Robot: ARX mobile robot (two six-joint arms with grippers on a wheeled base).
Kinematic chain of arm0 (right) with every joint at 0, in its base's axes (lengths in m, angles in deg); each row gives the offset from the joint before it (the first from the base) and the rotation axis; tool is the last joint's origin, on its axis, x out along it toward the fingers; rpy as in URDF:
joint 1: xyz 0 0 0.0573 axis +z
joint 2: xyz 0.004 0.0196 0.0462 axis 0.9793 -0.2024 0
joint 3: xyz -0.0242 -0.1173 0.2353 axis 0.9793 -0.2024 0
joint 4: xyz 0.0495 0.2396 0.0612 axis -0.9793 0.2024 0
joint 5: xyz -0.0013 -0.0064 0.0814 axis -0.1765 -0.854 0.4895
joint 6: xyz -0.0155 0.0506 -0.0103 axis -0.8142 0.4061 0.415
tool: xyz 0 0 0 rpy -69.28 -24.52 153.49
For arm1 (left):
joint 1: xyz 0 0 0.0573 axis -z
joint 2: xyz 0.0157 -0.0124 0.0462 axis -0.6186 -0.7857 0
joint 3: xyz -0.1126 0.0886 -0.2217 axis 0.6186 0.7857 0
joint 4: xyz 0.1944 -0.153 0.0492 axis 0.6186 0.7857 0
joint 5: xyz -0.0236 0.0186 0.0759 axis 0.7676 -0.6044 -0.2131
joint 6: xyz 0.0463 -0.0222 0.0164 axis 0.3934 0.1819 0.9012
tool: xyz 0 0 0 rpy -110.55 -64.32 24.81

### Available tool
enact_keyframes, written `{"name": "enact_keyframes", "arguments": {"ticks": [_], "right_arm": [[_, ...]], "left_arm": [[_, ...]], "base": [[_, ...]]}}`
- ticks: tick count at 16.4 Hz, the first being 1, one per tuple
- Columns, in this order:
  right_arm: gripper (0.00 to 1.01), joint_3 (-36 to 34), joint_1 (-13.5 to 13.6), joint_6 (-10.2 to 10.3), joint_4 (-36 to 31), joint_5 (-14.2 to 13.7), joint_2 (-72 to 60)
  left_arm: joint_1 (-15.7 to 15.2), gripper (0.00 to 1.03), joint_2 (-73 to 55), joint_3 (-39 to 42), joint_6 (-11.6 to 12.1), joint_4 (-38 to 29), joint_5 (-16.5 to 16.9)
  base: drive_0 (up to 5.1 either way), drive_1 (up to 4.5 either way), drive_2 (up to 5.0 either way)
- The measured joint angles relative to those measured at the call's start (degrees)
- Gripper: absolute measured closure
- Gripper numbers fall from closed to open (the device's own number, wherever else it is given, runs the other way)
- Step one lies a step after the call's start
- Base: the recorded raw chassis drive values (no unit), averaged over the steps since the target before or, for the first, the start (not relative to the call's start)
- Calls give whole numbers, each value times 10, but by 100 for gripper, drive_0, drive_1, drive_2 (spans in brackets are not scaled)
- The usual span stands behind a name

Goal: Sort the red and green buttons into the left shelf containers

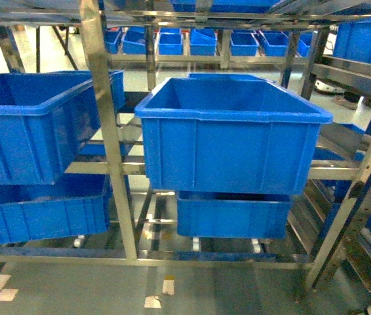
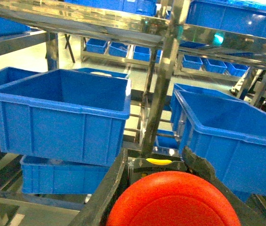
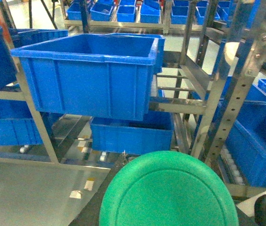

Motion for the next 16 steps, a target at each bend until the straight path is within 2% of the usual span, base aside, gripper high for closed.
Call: {"name": "enact_keyframes", "arguments": {"ticks": [13, 16], "right_arm": [[76, 0, 0, 0, 0, 2, 0], [76, 0, 0, 0, 0, 2, 0]], "left_arm": [[0, 74, 0, 0, 0, 0, 0], [2, 74, 0, 0, 0, 2, 0]], "base": [[-491, 332, 148], [0, 0, 0]]}}
